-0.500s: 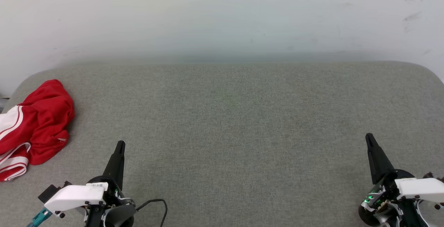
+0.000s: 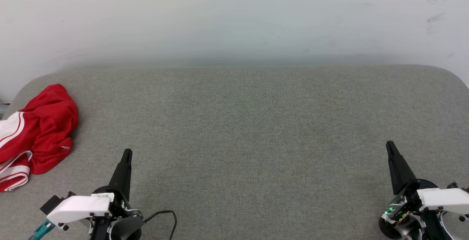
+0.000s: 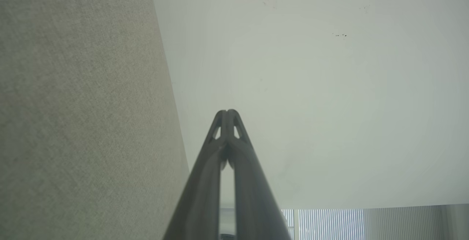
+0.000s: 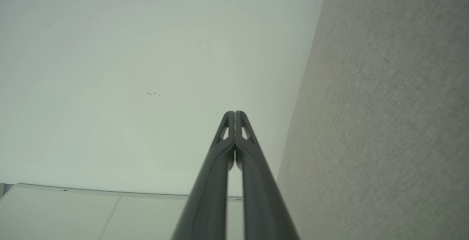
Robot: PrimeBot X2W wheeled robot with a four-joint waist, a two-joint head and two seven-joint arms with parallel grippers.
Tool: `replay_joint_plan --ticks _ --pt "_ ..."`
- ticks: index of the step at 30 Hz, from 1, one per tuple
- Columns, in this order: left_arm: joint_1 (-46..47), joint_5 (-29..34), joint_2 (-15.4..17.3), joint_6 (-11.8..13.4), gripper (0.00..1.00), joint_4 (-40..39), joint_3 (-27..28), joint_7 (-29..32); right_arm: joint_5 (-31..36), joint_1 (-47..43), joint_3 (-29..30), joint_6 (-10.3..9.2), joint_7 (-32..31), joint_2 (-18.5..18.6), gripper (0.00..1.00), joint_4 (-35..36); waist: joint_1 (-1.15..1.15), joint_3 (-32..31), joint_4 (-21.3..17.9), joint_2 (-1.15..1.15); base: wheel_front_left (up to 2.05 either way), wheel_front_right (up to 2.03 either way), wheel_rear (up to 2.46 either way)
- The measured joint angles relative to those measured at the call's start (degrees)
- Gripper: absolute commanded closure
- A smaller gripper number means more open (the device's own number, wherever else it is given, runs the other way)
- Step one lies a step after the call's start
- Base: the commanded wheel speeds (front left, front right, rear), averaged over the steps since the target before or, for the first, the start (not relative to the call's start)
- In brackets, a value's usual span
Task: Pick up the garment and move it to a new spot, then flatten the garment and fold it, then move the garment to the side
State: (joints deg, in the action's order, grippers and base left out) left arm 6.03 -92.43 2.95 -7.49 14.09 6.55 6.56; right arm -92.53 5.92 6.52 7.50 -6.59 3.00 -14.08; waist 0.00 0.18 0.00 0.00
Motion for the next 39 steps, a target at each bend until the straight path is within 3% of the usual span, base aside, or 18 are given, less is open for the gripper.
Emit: replay_joint_plan --ticks 5,6,19,26,39 --pt "0.0 0.0 0.0 0.0 1.0 0.0 0.0 0.0 0.0 0.0 0.0 0.0 0.0 0.0 1.0 0.0 0.0 0.0 0.0 0.0 0.0 0.0 0.0" --pt "-0.1 0.0 0.0 0.0 0.0 0.3 -0.1 0.0 0.0 -0.2 0.0 0.01 0.0 0.0 0.0 -0.2 0.0 0.0 0.0 0.0 0.0 0.0 0.0" --pt "-2.9 3.0 -0.2 0.0 0.0 1.6 -0.3 -2.4 3.6 -3.1 -0.2 0.0 2.3 -0.1 0.0 -2.2 0.0 0.1 0.0 0.0 0.0 0.0 0.0" --pt "-2.9 10.1 -0.2 0.5 0.0 -0.6 0.3 -4.3 11.3 -3.2 0.1 0.0 4.2 -0.1 0.0 0.6 0.0 0.3 0.0 0.0 0.0 0.0 0.0" --pt "-2.9 25.4 -0.2 4.7 0.0 -6.2 -1.3 -7.1 27.7 -3.2 -0.5 0.0 7.0 -0.1 0.0 6.4 0.0 0.6 0.2 0.0 0.0 0.0 0.0"
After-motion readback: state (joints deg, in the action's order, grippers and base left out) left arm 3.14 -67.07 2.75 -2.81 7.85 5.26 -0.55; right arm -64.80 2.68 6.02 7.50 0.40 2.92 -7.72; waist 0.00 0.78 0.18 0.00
